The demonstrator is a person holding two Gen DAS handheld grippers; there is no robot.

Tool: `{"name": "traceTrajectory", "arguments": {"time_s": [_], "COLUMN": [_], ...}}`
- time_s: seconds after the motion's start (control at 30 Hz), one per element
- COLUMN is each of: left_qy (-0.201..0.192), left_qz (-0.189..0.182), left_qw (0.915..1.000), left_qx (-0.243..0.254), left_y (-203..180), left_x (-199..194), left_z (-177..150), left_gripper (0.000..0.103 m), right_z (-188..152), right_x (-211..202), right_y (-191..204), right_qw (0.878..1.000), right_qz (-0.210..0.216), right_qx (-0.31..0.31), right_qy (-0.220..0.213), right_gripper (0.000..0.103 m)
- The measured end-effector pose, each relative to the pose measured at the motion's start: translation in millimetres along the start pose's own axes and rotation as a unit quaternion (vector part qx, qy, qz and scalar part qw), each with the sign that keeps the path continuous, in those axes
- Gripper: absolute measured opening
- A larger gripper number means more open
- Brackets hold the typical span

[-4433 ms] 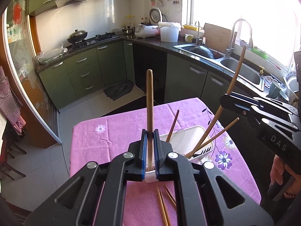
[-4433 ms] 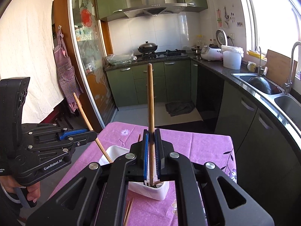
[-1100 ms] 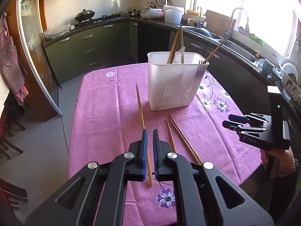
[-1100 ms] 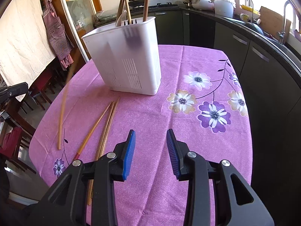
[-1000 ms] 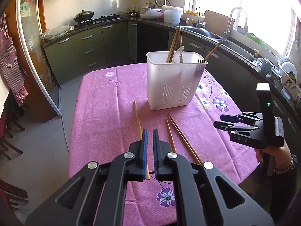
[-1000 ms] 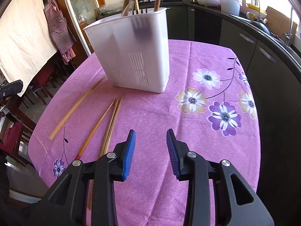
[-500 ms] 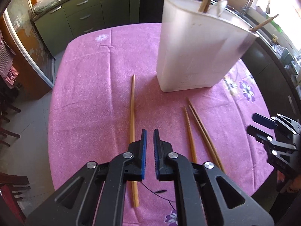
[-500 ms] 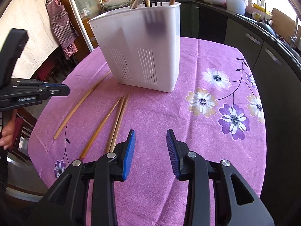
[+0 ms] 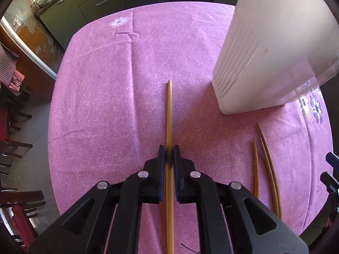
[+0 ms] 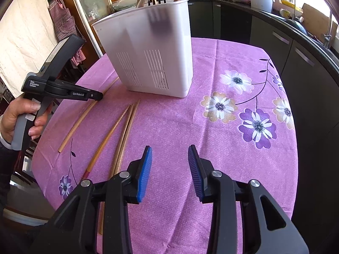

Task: Organize utensils
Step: 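Grasp a chopstick with the left tool and lift it upright, then grasp a chopstick with the right tool while the left tool holds its chopstick upright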

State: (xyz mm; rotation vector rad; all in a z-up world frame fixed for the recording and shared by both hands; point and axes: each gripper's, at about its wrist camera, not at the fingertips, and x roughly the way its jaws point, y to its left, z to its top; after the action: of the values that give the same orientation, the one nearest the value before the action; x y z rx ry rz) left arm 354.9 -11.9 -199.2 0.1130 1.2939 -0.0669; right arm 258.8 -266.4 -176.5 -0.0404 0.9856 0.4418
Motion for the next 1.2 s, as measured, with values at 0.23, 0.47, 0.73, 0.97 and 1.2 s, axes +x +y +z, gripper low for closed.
{"name": "traceTrajectory", "arguments": {"time_s": [0.23, 0.47, 0.73, 0.97, 1.2], "left_qy": [0.000, -0.055, -0.152, -0.212, -0.211], "left_qz": [0.002, -0.014, -0.027, -0.032, -0.048], "left_qw": [1.0000, 0.9983, 0.9880, 0.9768, 0.9762], "left_qx": [0.005, -0.010, -0.004, 0.003, 0.011], "left_y": [1, 13, 26, 27, 24], "left_x": [2, -45, -137, -177, -176], "left_z": [-2, -14, -65, -110, -120], "left_gripper": [0.006, 0.006, 0.006, 0.006, 0.006], "right_z": [-2, -3, -2, 3, 13], "right_x": [2, -6, -11, -3, 20], "right_y": [-2, -3, -2, 7, 24], "right_qw": [1.000, 1.000, 1.000, 1.000, 0.999], "right_qz": [0.002, -0.001, -0.003, -0.002, -0.007], "right_qx": [0.004, 0.006, 0.004, -0.008, -0.030], "right_qy": [0.001, -0.006, -0.011, 0.005, 0.036], "right_gripper": [0.036, 0.036, 0.036, 0.037, 0.037]}}
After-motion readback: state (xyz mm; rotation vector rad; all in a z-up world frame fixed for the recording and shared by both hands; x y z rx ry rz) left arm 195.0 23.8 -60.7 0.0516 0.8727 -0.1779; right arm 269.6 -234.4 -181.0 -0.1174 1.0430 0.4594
